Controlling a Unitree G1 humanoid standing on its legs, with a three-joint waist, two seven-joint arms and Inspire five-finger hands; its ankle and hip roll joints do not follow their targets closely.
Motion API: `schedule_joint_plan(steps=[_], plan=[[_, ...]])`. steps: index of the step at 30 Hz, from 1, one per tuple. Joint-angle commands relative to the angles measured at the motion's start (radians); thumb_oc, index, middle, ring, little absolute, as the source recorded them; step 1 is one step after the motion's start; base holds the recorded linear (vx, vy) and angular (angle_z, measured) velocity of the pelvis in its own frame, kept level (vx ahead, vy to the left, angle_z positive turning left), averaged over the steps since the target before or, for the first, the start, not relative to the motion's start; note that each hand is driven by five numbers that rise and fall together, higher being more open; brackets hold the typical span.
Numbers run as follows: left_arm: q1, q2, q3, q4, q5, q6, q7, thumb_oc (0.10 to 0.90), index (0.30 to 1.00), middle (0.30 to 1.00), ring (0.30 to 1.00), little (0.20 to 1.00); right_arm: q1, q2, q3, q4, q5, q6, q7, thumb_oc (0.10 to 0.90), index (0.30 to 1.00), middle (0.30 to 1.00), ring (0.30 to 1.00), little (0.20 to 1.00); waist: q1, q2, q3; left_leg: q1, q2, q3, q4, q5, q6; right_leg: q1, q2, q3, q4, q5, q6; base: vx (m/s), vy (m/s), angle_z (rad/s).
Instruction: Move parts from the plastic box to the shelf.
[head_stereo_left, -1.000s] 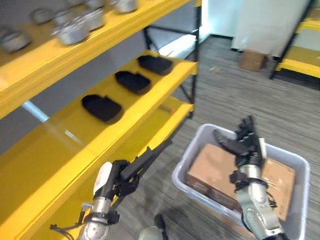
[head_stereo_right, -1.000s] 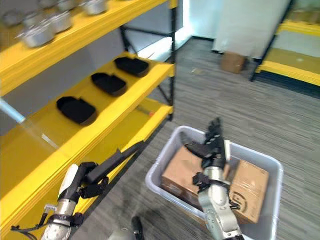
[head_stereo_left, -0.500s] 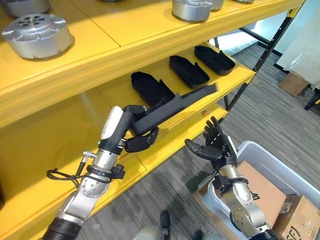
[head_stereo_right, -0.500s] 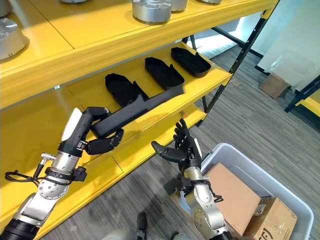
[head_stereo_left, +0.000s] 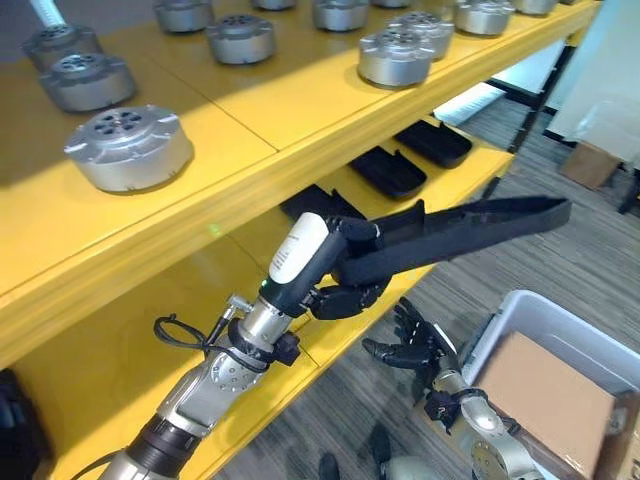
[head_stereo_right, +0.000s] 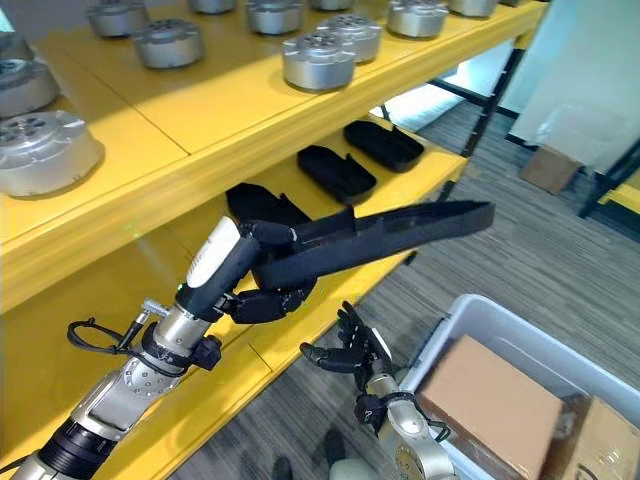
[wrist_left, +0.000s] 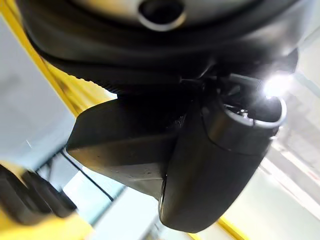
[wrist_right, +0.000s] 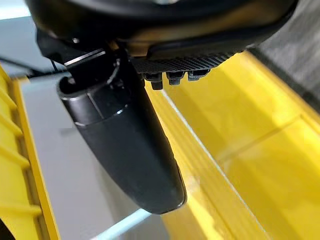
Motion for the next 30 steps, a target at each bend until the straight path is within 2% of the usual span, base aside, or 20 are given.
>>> schedule_joint_plan(steps=[1, 6, 9, 15, 18, 20, 24, 30], plan=[[-0.048, -0.036, 0.092, -0.125, -0.009, -0.052, 0.13, 0.4, 0.3, 0.3, 0.3, 0.3, -0.098, 0.014, -0.007, -0.045, -0.026, -0.068, 0.036, 0.9, 1.0, 1.0, 1.0, 1.0, 0.012, -0.016, -0.085, -0.006, -0.003, 0.061, -0.01, -0.066, -0.013, -0.009, 0.04, -0.019, -0.001, -0.025, 0.059, 0.06, 0.011, 0.17], [0.011, -0.026, 0.137, -0.14, 0.037, -0.051, 0.193, 0.4, 0.3, 0.3, 0.3, 0.3, -0.087, 0.008, 0.002, -0.061, -0.025, -0.092, 0.073, 0.9, 1.0, 1.0, 1.0, 1.0, 0.026, -0.012, -0.081, -0.002, -0.007, 0.063, -0.01, -0.069, -0.011, 0.014, 0.037, -0.032, -0.001, -0.044, 0.055, 0.06, 0.01, 0.03], [0.052, -0.023, 0.17, -0.145, 0.061, -0.037, 0.227, 0.4, 0.3, 0.3, 0.3, 0.3, -0.085, -0.004, 0.011, -0.096, -0.017, -0.108, 0.133, 0.9, 1.0, 1.0, 1.0, 1.0, 0.042, -0.013, -0.078, 0.004, -0.011, 0.052, -0.01, -0.071, -0.009, 0.028, 0.034, -0.046, -0.001, -0.052, 0.053, 0.07, -0.019, 0.06], [0.111, -0.001, 0.214, -0.156, 0.138, -0.008, 0.281, 0.4, 0.3, 0.3, 0.3, 0.3, -0.097, -0.027, 0.045, -0.14, 0.018, -0.094, 0.182, 0.9, 1.0, 1.0, 1.0, 1.0, 0.072, -0.016, -0.071, 0.003, -0.012, 0.031, -0.01, -0.067, -0.011, 0.043, 0.03, -0.074, -0.001, -0.061, 0.05, 0.03, -0.024, 0.07], [0.125, 0.006, 0.224, -0.16, 0.139, 0.002, 0.287, 0.4, 0.3, 0.3, 0.3, 0.3, -0.107, -0.023, 0.062, -0.131, 0.016, -0.104, 0.182, 0.9, 1.0, 1.0, 1.0, 1.0, 0.085, -0.016, -0.069, -0.001, -0.012, 0.021, -0.01, -0.065, -0.012, 0.047, 0.028, -0.089, -0.001, -0.065, 0.049, 0.01, -0.034, 0.15], [0.149, 0.002, 0.238, -0.168, 0.062, 0.009, 0.281, 0.4, 0.3, 0.3, 0.3, 0.3, -0.118, -0.02, 0.077, -0.124, -0.01, -0.127, 0.173, 0.9, 1.0, 1.0, 1.0, 1.0, 0.104, -0.016, -0.065, -0.007, -0.013, 0.006, -0.01, -0.061, -0.013, 0.05, 0.026, -0.103, -0.001, -0.069, 0.048, 0.01, -0.061, 0.31], [0.187, -0.011, 0.264, -0.187, 0.087, -0.001, 0.32, 0.4, 0.3, 0.3, 0.3, 0.3, -0.138, -0.014, 0.092, -0.112, -0.067, -0.159, 0.105, 0.9, 1.0, 1.0, 1.0, 1.0, 0.132, -0.018, -0.057, -0.009, -0.011, -0.011, -0.01, -0.057, -0.015, 0.058, 0.02, -0.127, -0.001, -0.074, 0.046, 0.0, -0.069, 0.31], [0.241, -0.002, 0.326, -0.202, 0.158, 0.068, 0.399, 0.4, 0.3, 0.3, 0.3, 0.3, -0.156, -0.009, 0.108, -0.093, -0.088, -0.171, 0.072, 0.9, 1.0, 1.0, 1.0, 1.0, 0.167, -0.014, -0.055, -0.015, -0.003, -0.042, -0.01, -0.044, -0.03, 0.072, 0.017, -0.16, -0.001, -0.082, 0.044, 0.02, -0.096, 0.26]])
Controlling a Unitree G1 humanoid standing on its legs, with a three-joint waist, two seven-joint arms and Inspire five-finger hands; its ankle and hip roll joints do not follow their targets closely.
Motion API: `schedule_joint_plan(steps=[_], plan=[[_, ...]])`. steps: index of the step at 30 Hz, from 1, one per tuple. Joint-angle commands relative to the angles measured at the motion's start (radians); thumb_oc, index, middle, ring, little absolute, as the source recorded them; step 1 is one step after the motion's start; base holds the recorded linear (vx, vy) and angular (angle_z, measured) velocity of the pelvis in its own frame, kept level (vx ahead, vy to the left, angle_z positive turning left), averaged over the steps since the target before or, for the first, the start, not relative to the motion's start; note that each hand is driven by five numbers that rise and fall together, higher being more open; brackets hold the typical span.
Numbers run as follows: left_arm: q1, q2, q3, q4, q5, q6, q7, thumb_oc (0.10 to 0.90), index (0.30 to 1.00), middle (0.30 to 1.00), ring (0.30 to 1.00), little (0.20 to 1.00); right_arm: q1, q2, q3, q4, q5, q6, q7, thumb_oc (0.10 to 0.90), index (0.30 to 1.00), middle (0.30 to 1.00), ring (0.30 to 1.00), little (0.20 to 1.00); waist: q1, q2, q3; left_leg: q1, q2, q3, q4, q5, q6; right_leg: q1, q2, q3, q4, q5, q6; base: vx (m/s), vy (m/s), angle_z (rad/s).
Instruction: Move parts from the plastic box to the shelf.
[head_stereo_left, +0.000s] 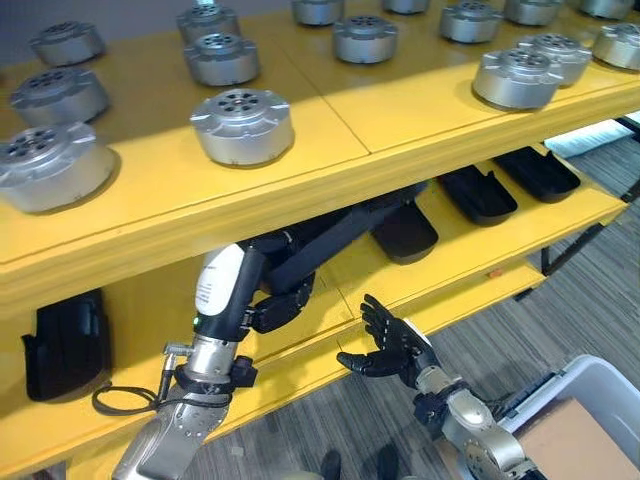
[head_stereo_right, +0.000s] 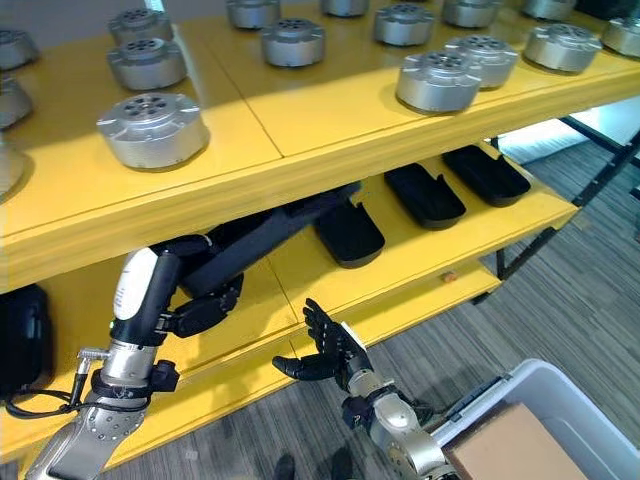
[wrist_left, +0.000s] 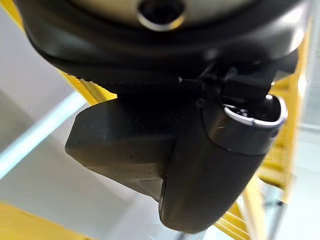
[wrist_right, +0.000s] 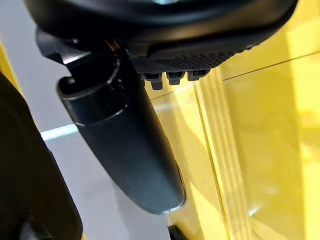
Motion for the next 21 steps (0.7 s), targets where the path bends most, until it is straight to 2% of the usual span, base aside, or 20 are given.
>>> schedule_joint_plan(steps=[1, 4, 6, 7, 8, 9, 10, 12, 13, 14, 15, 16, 18, 19, 20, 21], plan=[[-0.074, 0.007, 0.115, -0.151, -0.004, -0.022, 0.146, 0.4, 0.3, 0.3, 0.3, 0.3, -0.115, 0.027, 0.024, -0.059, -0.014, -0.137, -0.007, 0.9, 1.0, 1.0, 1.0, 1.0, 0.004, -0.016, -0.052, 0.002, -0.021, 0.097, -0.001, -0.051, 0.037, 0.026, 0.012, -0.007, -0.001, -0.04, 0.048, 0.02, -0.057, 0.09], [-0.052, 0.012, 0.135, -0.137, 0.004, 0.022, 0.164, 0.4, 0.3, 0.3, 0.3, 0.3, -0.118, 0.021, 0.032, -0.052, -0.03, -0.157, -0.022, 0.9, 1.0, 1.0, 1.0, 1.0, 0.016, -0.014, -0.037, -0.012, -0.024, 0.09, 0.036, -0.065, 0.032, 0.031, 0.011, -0.018, -0.001, -0.047, 0.043, 0.04, -0.058, 0.05], [-0.045, 0.015, 0.134, -0.121, -0.01, 0.028, 0.177, 0.4, 0.3, 0.3, 0.3, 0.3, -0.122, 0.016, 0.033, -0.049, -0.041, -0.169, -0.042, 0.9, 1.0, 1.0, 1.0, 1.0, 0.019, -0.015, -0.022, -0.035, -0.026, 0.103, 0.08, -0.074, 0.029, 0.032, 0.007, -0.029, -0.001, -0.046, 0.038, -0.03, -0.011, 0.1], [-0.044, 0.016, 0.13, -0.098, -0.026, 0.01, 0.183, 0.4, 0.3, 0.3, 0.3, 0.3, -0.123, 0.011, 0.025, -0.046, -0.051, -0.177, -0.064, 0.9, 1.0, 1.0, 1.0, 1.0, 0.013, -0.017, -0.008, -0.059, -0.021, 0.139, 0.118, -0.085, 0.024, 0.03, 0.0, -0.047, -0.001, -0.045, 0.035, -0.09, 0.04, 0.19], [-0.05, 0.011, 0.123, -0.084, -0.038, -0.017, 0.173, 0.4, 0.3, 0.3, 0.3, 0.3, -0.116, 0.005, 0.01, -0.05, -0.061, -0.182, -0.087, 0.9, 1.0, 1.0, 1.0, 1.0, -0.002, -0.02, 0.005, -0.08, -0.001, 0.216, 0.15, -0.089, 0.013, 0.03, -0.011, -0.078, 0.0, -0.043, 0.035, -0.15, 0.078, 0.57], [-0.064, 0.007, 0.108, -0.064, -0.042, -0.05, 0.165, 0.4, 0.3, 0.3, 0.3, 0.3, -0.107, -0.006, -0.01, -0.061, -0.07, -0.18, -0.109, 0.9, 1.0, 1.0, 1.0, 1.0, -0.029, -0.025, 0.014, -0.095, 0.042, 0.32, 0.183, -0.093, -0.001, 0.025, -0.029, -0.115, 0.004, -0.039, 0.036, -0.18, 0.144, 1.14], [-0.082, 0.0, 0.084, -0.04, -0.033, -0.074, 0.172, 0.4, 0.3, 0.3, 0.3, 0.3, -0.102, -0.016, -0.035, -0.068, -0.079, -0.169, -0.115, 0.9, 1.0, 1.0, 1.0, 1.0, -0.054, -0.028, 0.02, -0.101, 0.09, 0.389, 0.201, -0.079, -0.018, 0.019, -0.044, -0.144, 0.008, -0.037, 0.032, -0.14, 0.148, 1.64], [-0.092, -0.005, 0.065, -0.026, -0.027, -0.084, 0.183, 0.4, 0.3, 0.3, 0.3, 0.3, -0.1, -0.023, -0.052, -0.063, -0.085, -0.165, -0.109, 0.9, 1.0, 1.0, 1.0, 1.0, -0.068, -0.026, 0.024, -0.094, 0.12, 0.408, 0.204, -0.077, -0.028, 0.02, -0.049, -0.158, 0.011, -0.04, 0.03, -0.05, 0.192, 1.47], [-0.094, -0.009, 0.05, -0.016, -0.026, -0.084, 0.19, 0.4, 0.3, 0.3, 0.3, 0.3, -0.1, -0.031, -0.064, -0.052, -0.078, -0.161, -0.09, 0.9, 1.0, 1.0, 1.0, 1.0, -0.077, -0.023, 0.023, -0.081, 0.149, 0.406, 0.185, -0.051, -0.041, 0.019, -0.052, -0.157, 0.009, -0.04, 0.028, -0.01, 0.183, 0.72], [-0.094, -0.009, 0.05, -0.016, -0.026, -0.084, 0.19, 0.4, 0.3, 0.3, 0.3, 0.3, -0.1, -0.031, -0.064, -0.052, -0.078, -0.161, -0.09, 0.9, 1.0, 1.0, 1.0, 1.0, -0.077, -0.023, 0.023, -0.081, 0.149, 0.406, 0.185, -0.051, -0.041, 0.019, -0.052, -0.157, 0.009, -0.04, 0.028, -0.03, 0.656, 0.37], [-0.104, -0.012, 0.016, -0.002, -0.032, -0.06, 0.176, 0.4, 0.3, 0.3, 0.3, 0.3, -0.094, -0.06, -0.091, -0.039, -0.051, -0.138, -0.07, 0.9, 1.0, 1.0, 1.0, 1.0, -0.118, -0.013, 0.0, -0.013, 0.272, 0.455, 0.049, 0.071, -0.105, 0.022, -0.097, -0.185, -0.001, -0.04, 0.043, 0.01, 0.703, 0.23], [-0.121, -0.007, -0.006, 0.008, -0.043, -0.043, 0.154, 0.4, 0.3, 0.3, 0.3, 0.3, -0.089, -0.066, -0.086, -0.037, -0.043, -0.127, -0.09, 0.9, 1.0, 1.0, 1.0, 1.0, -0.132, -0.005, -0.01, 0.007, 0.295, 0.479, 0.014, 0.088, -0.129, 0.035, -0.119, -0.194, -0.001, -0.049, 0.06, -0.03, 0.799, 0.4], [-0.161, -0.005, -0.056, 0.032, -0.042, -0.022, 0.144, 0.4, 0.3, 0.3, 0.3, 0.3, -0.089, -0.064, -0.071, -0.015, -0.04, -0.116, -0.117, 0.9, 1.0, 1.0, 1.0, 1.0, -0.148, 0.012, -0.015, 0.025, 0.297, 0.508, -0.002, 0.096, -0.133, 0.044, -0.13, -0.209, -0.001, -0.033, 0.068, 0.0, 0.325, 0.72], [-0.185, -0.004, -0.082, 0.04, -0.024, -0.01, 0.145, 0.4, 0.3, 0.3, 0.3, 0.3, -0.09, -0.057, -0.064, 0.0, -0.021, -0.101, -0.118, 0.9, 1.0, 1.0, 1.0, 1.0, -0.154, 0.017, -0.021, 0.036, 0.289, 0.512, -0.004, 0.078, -0.131, 0.053, -0.137, -0.21, -0.001, -0.028, 0.076, 0.08, 0.298, 0.71], [-0.216, -0.001, -0.109, 0.042, -0.037, 0.042, 0.09, 0.4, 0.3, 0.3, 0.3, 0.3, -0.077, -0.044, -0.065, 0.008, -0.055, -0.101, -0.108, 0.9, 1.0, 1.0, 1.0, 1.0, -0.161, 0.015, -0.029, 0.049, 0.275, 0.515, -0.004, 0.047, -0.124, 0.068, -0.145, -0.212, -0.001, -0.024, 0.088, 0.08, 0.226, 0.51], [-0.227, 0.002, -0.118, 0.048, -0.035, 0.05, 0.083, 0.4, 0.3, 0.3, 0.3, 0.3, -0.074, -0.042, -0.065, 0.007, -0.059, -0.097, -0.11, 0.9, 1.0, 1.0, 1.0, 1.0, -0.163, 0.014, -0.031, 0.053, 0.271, 0.515, -0.004, 0.041, -0.121, 0.073, -0.146, -0.212, 0.001, -0.024, 0.089, 0.08, 0.129, 0.29]])
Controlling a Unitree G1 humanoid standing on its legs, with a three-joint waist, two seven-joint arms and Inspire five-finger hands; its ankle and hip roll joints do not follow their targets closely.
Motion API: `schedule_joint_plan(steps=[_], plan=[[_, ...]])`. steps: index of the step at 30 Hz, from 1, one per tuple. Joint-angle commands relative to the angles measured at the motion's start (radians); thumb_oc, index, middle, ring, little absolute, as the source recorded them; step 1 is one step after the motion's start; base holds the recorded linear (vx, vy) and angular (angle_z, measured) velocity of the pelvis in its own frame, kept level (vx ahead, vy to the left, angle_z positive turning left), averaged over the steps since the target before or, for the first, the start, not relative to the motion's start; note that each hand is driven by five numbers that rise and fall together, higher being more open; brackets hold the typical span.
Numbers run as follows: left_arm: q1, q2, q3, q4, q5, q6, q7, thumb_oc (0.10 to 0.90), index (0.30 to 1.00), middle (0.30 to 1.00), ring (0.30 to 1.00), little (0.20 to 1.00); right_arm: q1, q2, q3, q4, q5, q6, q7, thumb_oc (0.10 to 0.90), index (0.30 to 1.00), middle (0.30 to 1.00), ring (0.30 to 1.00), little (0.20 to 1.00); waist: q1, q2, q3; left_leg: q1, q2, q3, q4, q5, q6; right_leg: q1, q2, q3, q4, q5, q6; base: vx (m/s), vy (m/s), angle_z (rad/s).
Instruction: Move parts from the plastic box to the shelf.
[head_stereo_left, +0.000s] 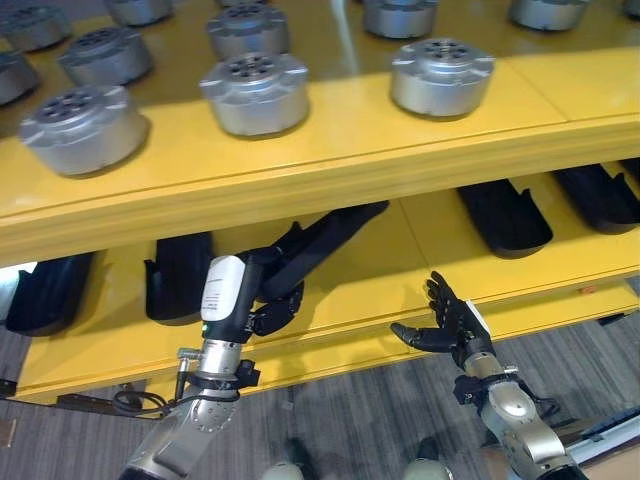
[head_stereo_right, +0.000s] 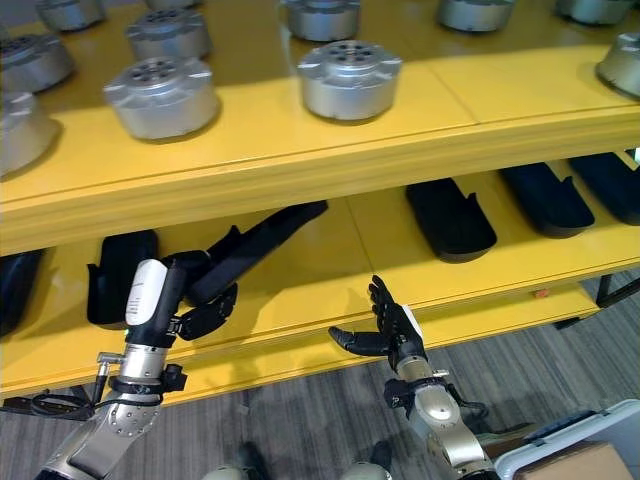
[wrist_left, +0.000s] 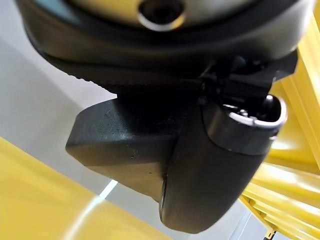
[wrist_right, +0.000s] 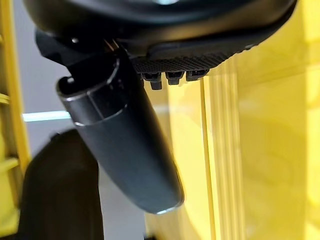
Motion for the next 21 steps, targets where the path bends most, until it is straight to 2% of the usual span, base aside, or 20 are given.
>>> schedule_joint_plan(steps=[1, 4, 6, 9, 10, 12, 13, 14, 20, 21], plan=[[-0.114, -0.027, 0.047, -0.127, -0.008, 0.012, 0.004, 0.4, 0.3, 0.3, 0.3, 0.3, -0.076, 0.0, 0.054, -0.036, -0.003, -0.022, 0.03, 0.9, 1.0, 1.0, 1.0, 1.0, 0.013, 0.053, -0.094, 0.119, 0.119, -0.114, -0.1, 0.028, -0.087, 0.009, 0.157, -0.075, -0.009, -0.016, 0.008, 0.04, 0.036, 0.16], [-0.153, -0.026, 0.016, -0.116, 0.02, 0.048, -0.011, 0.4, 0.3, 0.3, 0.3, 0.3, -0.076, 0.009, 0.052, -0.033, -0.008, -0.008, 0.013, 0.9, 1.0, 1.0, 1.0, 1.0, 0.007, 0.045, -0.099, 0.129, 0.11, -0.121, -0.1, 0.012, -0.077, 0.018, 0.161, -0.07, 0.003, -0.027, 0.01, 0.04, 0.027, 0.15], [-0.19, -0.022, -0.012, -0.111, 0.035, 0.078, -0.029, 0.4, 0.3, 0.3, 0.3, 0.3, -0.073, 0.01, 0.045, -0.043, -0.01, 0.006, 0.0, 0.9, 1.0, 1.0, 1.0, 1.0, -0.002, 0.037, -0.102, 0.13, 0.1, -0.144, -0.1, -0.001, -0.064, 0.016, 0.169, -0.039, 0.025, -0.045, 0.008, 0.07, -0.002, 0.19], [-0.247, -0.022, -0.059, -0.099, 0.042, 0.114, -0.053, 0.4, 0.3, 0.3, 0.3, 0.3, -0.05, 0.005, 0.029, -0.071, -0.002, 0.024, -0.037, 0.9, 1.0, 1.0, 1.0, 1.0, -0.03, 0.031, -0.106, 0.115, 0.088, -0.206, -0.1, -0.009, -0.045, -0.002, 0.178, 0.062, 0.062, -0.069, 0.006, 0.02, -0.029, 0.31], [-0.286, -0.026, -0.093, -0.092, 0.046, 0.135, -0.069, 0.4, 0.3, 0.3, 0.3, 0.3, -0.031, 0.004, 0.021, -0.088, -0.002, 0.023, -0.069, 0.9, 1.0, 1.0, 1.0, 1.0, -0.052, 0.029, -0.107, 0.106, 0.082, -0.252, -0.1, -0.015, -0.035, -0.011, 0.183, 0.142, 0.084, -0.082, 0.008, -0.01, -0.048, 0.54], [-0.335, -0.034, -0.142, -0.078, 0.044, 0.195, -0.079, 0.4, 0.3, 0.3, 0.3, 0.3, -0.014, 0.009, 0.011, -0.093, -0.005, 0.019, -0.082, 0.9, 1.0, 1.0, 1.0, 1.0, -0.073, 0.025, -0.109, 0.095, 0.081, -0.291, -0.1, -0.017, -0.029, -0.028, 0.186, 0.205, 0.11, -0.094, 0.013, -0.03, -0.1, 1.07], [-0.359, -0.039, -0.167, -0.071, 0.044, 0.232, -0.072, 0.4, 0.3, 0.3, 0.3, 0.3, -0.011, 0.01, 0.011, -0.092, -0.011, 0.016, -0.074, 0.9, 1.0, 1.0, 1.0, 1.0, -0.078, 0.02, -0.106, 0.091, 0.089, -0.299, -0.1, -0.017, -0.035, -0.03, 0.191, 0.212, 0.115, -0.103, 0.011, -0.08, -0.21, 1.27], [-0.383, -0.048, -0.187, -0.07, 0.047, 0.288, -0.062, 0.4, 0.3, 0.3, 0.3, 0.3, -0.016, 0.007, 0.017, -0.096, -0.024, 0.022, -0.058, 0.9, 1.0, 1.0, 1.0, 1.0, -0.077, 0.014, -0.099, 0.087, 0.106, -0.292, -0.1, -0.012, -0.05, -0.026, 0.198, 0.189, 0.111, -0.114, 0.005, -0.09, -0.209, 0.89], [-0.496, -0.103, -0.237, 0.01, 0.025, 0.398, -0.081, 0.4, 0.3, 0.3, 0.3, 0.3, -0.067, -0.033, 0.021, -0.106, -0.011, 0.081, -0.092, 0.9, 1.0, 1.0, 1.0, 1.0, -0.083, 0.01, -0.05, 0.046, 0.159, -0.296, -0.1, 0.025, -0.078, -0.08, 0.218, 0.201, 0.135, -0.122, -0.014, -0.18, -0.142, -0.01], [-0.546, -0.133, -0.253, 0.053, 0.032, 0.46, -0.064, 0.4, 0.3, 0.3, 0.3, 0.3, -0.081, -0.039, 0.024, -0.09, -0.026, 0.105, -0.089, 0.9, 1.0, 1.0, 1.0, 1.0, -0.094, 0.015, -0.028, 0.033, 0.178, -0.297, -0.093, 0.043, -0.082, -0.108, 0.229, 0.212, 0.184, -0.141, -0.025, -0.16, -0.104, -0.26]])
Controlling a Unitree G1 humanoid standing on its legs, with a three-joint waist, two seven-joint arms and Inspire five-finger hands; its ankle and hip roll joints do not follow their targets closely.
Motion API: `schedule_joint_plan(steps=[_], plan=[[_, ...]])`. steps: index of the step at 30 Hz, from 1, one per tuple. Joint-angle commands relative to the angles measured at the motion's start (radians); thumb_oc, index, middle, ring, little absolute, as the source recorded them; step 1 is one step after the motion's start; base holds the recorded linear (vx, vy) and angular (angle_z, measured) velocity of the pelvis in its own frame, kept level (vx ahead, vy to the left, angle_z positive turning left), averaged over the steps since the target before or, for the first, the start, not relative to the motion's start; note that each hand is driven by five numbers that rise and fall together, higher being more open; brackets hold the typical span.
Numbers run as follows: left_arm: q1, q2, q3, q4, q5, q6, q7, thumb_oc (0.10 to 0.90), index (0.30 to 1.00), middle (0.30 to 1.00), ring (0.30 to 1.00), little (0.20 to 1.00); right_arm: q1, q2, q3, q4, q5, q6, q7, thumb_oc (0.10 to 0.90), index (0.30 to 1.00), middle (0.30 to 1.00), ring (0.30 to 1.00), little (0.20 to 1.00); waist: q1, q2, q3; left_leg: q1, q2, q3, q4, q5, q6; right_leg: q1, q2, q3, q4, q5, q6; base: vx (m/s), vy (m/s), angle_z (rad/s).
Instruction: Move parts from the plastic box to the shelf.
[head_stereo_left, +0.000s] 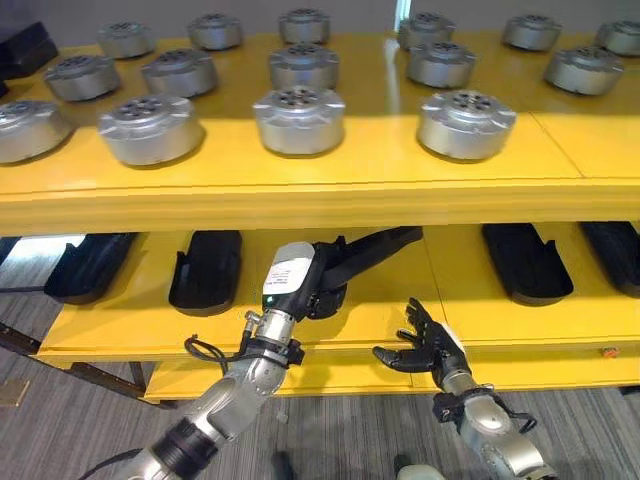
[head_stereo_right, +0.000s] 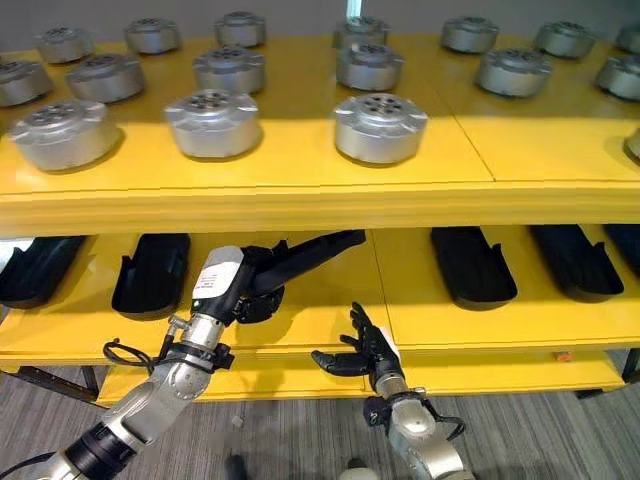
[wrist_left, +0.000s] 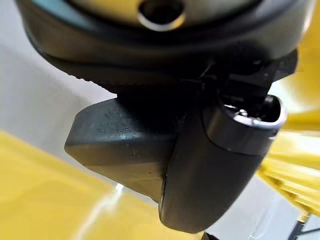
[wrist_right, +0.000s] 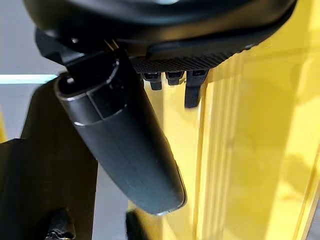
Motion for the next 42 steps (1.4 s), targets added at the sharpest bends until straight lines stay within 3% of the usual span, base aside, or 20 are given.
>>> schedule_joint_plan(steps=[1, 6, 10, 13, 17, 22, 29, 31, 35, 38, 42], plan=[[-0.243, 0.001, 0.034, -0.01, 0.03, 0.029, 0.082, 0.4, 0.3, 0.3, 0.3, 0.3, -0.087, 0.02, -0.024, -0.075, -0.018, -0.007, -0.019, 0.9, 1.0, 1.0, 1.0, 1.0, -0.015, -0.069, 0.04, 0.101, 0.01, -0.015, 0.0, -0.109, -0.027, 0.01, -0.023, -0.054, 0.046, -0.022, -0.016, -0.1, -0.084, -0.22], [-0.317, -0.041, 0.018, 0.076, 0.019, 0.11, 0.152, 0.4, 0.3, 0.3, 0.3, 0.3, -0.09, 0.008, -0.009, -0.07, -0.039, 0.037, 0.013, 0.9, 1.0, 1.0, 1.0, 1.0, -0.044, -0.065, 0.073, 0.074, 0.028, -0.014, 0.041, -0.106, -0.029, -0.051, -0.003, -0.034, 0.139, -0.062, -0.03, -0.02, -0.07, -0.08], [-0.382, -0.041, 0.026, 0.125, 0.0, 0.122, 0.237, 0.4, 0.3, 0.3, 0.3, 0.3, -0.104, -0.002, 0.001, -0.091, -0.057, 0.034, 0.034, 0.9, 1.0, 1.0, 1.0, 1.0, -0.062, -0.067, 0.116, 0.027, 0.03, -0.011, 0.064, -0.107, -0.031, -0.126, 0.008, -0.016, 0.189, -0.078, -0.036, -0.13, -0.025, -0.16], [-0.479, -0.002, 0.045, 0.149, -0.039, 0.152, 0.321, 0.4, 0.3, 0.3, 0.3, 0.3, -0.13, -0.008, 0.024, -0.117, -0.039, 0.015, 0.029, 0.9, 1.0, 1.0, 1.0, 1.0, -0.077, -0.079, 0.194, -0.033, 0.025, -0.003, 0.072, -0.099, -0.032, -0.216, 0.026, 0.001, 0.228, -0.083, -0.045, -0.24, -0.025, -0.14], [-0.543, 0.02, 0.059, 0.162, -0.064, 0.206, 0.388, 0.4, 0.3, 0.3, 0.3, 0.3, -0.148, -0.004, 0.036, -0.163, -0.025, 0.007, 0.026, 0.9, 1.0, 1.0, 1.0, 1.0, -0.077, -0.097, 0.247, -0.115, 0.024, -0.006, 0.102, -0.095, -0.027, -0.311, 0.038, -0.002, 0.289, -0.09, -0.057, -0.17, -0.056, -0.07], [-0.569, 0.044, 0.086, 0.15, 0.01, 0.304, 0.394, 0.4, 0.3, 0.3, 0.3, 0.3, -0.144, -0.001, 0.037, -0.231, -0.026, 0.008, 0.014, 0.9, 1.0, 1.0, 1.0, 1.0, -0.063, -0.118, 0.291, -0.209, 0.03, -0.028, 0.146, -0.091, -0.028, -0.398, 0.051, -0.013, 0.359, -0.108, -0.07, -0.13, -0.101, -0.02], [-0.591, 0.082, 0.084, 0.174, 0.055, 0.378, 0.32, 0.4, 0.3, 0.3, 0.3, 0.3, -0.157, -0.018, 0.019, -0.258, 0.008, 0.001, -0.001, 0.9, 1.0, 1.0, 1.0, 1.0, -0.048, -0.13, 0.321, -0.281, 0.039, -0.042, 0.193, -0.096, -0.027, -0.465, 0.059, -0.025, 0.435, -0.134, -0.081, -0.06, -0.072, 0.02], [-0.595, 0.085, 0.088, 0.193, 0.005, 0.377, 0.332, 0.4, 0.3, 0.3, 0.3, 0.3, -0.161, -0.019, 0.012, -0.277, 0.011, 0.014, 0.0, 0.9, 1.0, 1.0, 1.0, 1.0, -0.044, -0.132, 0.324, -0.304, 0.039, -0.048, 0.213, -0.1, -0.025, -0.487, 0.061, -0.028, 0.465, -0.147, -0.085, -0.03, -0.059, 0.09], [-0.569, 0.035, 0.125, 0.232, -0.214, 0.289, 0.409, 0.4, 0.3, 0.3, 0.3, 0.3, -0.184, -0.001, 0.012, -0.279, 0.01, 0.029, -0.017, 0.9, 1.0, 1.0, 1.0, 1.0, -0.03, -0.137, 0.344, -0.338, 0.033, -0.063, 0.249, -0.11, -0.022, -0.514, 0.055, -0.039, 0.52, -0.176, -0.091, -0.03, -0.053, 0.06], [-0.537, 0.003, 0.172, 0.247, -0.289, 0.199, 0.458, 0.4, 0.3, 0.3, 0.3, 0.3, -0.194, 0.01, 0.014, -0.293, 0.004, 0.047, -0.027, 0.9, 1.0, 1.0, 1.0, 1.0, -0.021, -0.138, 0.345, -0.356, 0.032, -0.066, 0.248, -0.107, -0.022, -0.536, 0.056, -0.043, 0.536, -0.183, -0.093, -0.03, -0.029, 0.01], [-0.503, -0.03, 0.221, 0.216, -0.341, 0.17, 0.503, 0.4, 0.3, 0.3, 0.3, 0.3, -0.2, 0.016, 0.013, -0.293, 0.009, 0.051, -0.04, 0.9, 1.0, 1.0, 1.0, 1.0, -0.012, -0.137, 0.345, -0.382, 0.033, -0.071, 0.253, -0.104, -0.023, -0.559, 0.054, -0.049, 0.552, -0.191, -0.097, -0.01, -0.013, 0.0]])
